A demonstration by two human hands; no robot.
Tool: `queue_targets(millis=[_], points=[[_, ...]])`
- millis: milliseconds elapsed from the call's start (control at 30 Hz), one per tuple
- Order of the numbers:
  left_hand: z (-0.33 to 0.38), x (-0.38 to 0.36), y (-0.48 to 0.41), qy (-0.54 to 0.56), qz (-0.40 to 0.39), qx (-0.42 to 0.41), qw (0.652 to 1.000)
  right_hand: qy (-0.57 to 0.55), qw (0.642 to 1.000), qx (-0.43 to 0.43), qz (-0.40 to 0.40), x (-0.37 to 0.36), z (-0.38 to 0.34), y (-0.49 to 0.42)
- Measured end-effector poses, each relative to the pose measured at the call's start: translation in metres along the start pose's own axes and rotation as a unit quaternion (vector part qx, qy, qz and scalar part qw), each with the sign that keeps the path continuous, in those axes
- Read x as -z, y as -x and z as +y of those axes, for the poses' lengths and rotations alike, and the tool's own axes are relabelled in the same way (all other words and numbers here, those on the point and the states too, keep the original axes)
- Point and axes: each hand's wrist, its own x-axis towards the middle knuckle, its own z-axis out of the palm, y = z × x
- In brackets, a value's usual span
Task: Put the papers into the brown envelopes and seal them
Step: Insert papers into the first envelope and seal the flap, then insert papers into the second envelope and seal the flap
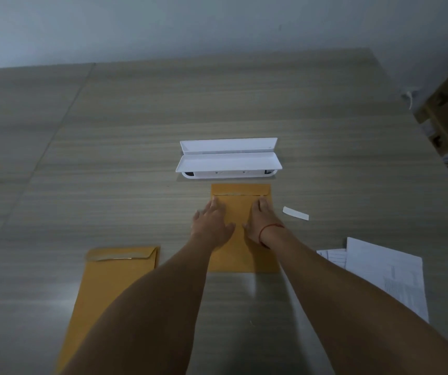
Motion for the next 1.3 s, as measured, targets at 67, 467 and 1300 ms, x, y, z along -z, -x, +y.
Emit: queue_targets(millis=[67,467,1300], points=[[0.0,0.0,0.001,0.002,0.004,0.001,1.0,0.003,1.0,0.0,0.001,0.0,0.0,0.002],[-0.009,0.021,0.092,0.033,0.042,0.073,0.996,0.067,0.996,0.057,0.011,-0.002,-0.023,0.077],[-0.224,-0.024,0.211,0.163,0.034,0.28,0.945,-0.146,0.984,-0.097,0.032,-0.143,-0.211,0.141]])
